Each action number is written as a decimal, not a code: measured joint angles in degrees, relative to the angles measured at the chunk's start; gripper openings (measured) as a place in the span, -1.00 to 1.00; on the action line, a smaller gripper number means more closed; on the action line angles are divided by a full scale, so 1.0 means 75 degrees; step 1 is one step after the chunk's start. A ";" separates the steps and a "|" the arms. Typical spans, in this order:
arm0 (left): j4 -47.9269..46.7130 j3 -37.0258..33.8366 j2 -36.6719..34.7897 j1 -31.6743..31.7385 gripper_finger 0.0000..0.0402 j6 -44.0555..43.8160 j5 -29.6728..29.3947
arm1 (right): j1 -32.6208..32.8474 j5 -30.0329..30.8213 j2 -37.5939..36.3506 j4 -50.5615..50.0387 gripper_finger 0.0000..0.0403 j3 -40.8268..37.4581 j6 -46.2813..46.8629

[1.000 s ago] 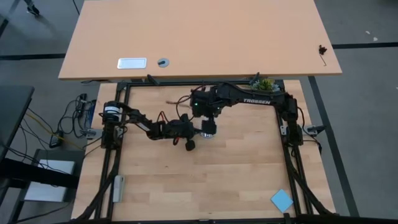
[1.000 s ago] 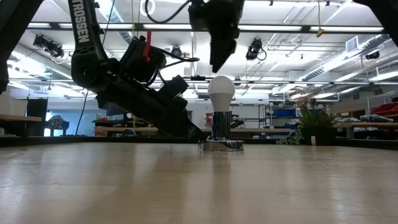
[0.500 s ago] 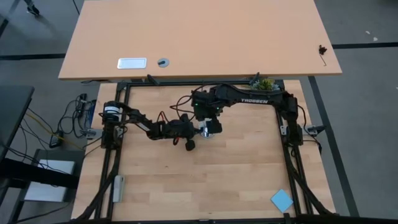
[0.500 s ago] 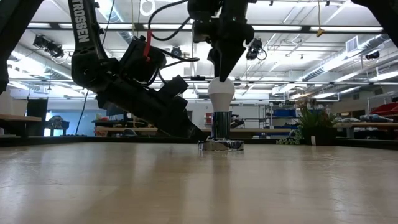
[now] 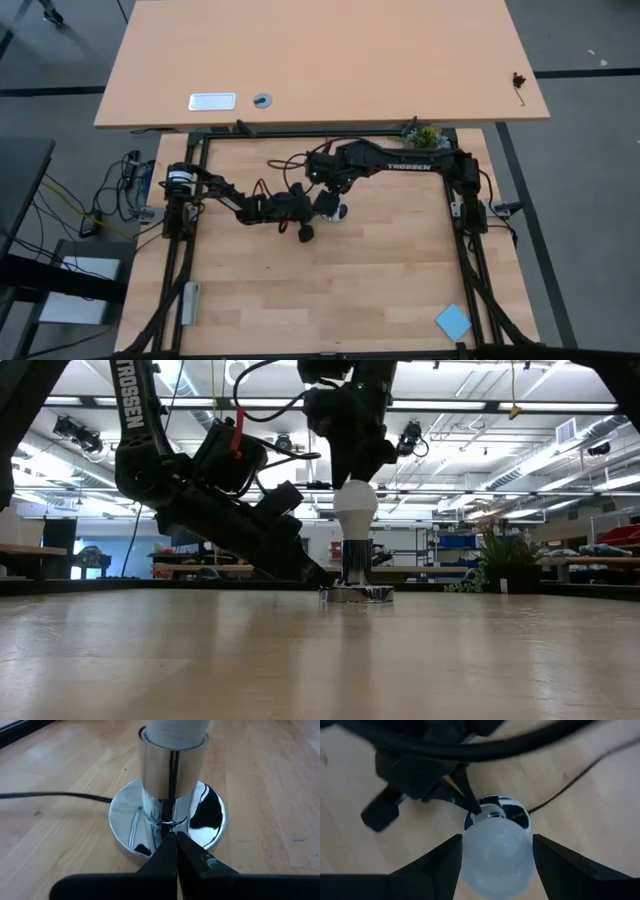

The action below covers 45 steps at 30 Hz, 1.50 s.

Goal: Screw lightbulb
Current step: Insert the lightbulb into the lamp socket

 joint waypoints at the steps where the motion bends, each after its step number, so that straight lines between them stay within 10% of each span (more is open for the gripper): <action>1: 0.0006 0.0004 0.0001 0.0000 -1.00 -0.0001 0.0002 | 0.0031 0.0046 0.0000 -0.0058 0.21 0.0000 0.0394; 11: 0.0034 0.0007 0.0001 0.0000 -1.00 -0.0055 -0.0002 | -0.0079 0.0211 -0.0020 -0.0073 0.23 -0.0275 0.1772; 30: -0.0005 -0.0005 0.0001 0.0006 -1.00 -0.0055 -0.0030 | -0.0117 -0.0074 0.0000 -0.0681 0.37 0.0269 -0.5130; 45: -0.0010 -0.0005 -0.0002 0.0006 -1.00 -0.0058 -0.0026 | -0.0198 0.0017 -0.0038 -0.0325 0.18 0.0012 -0.1986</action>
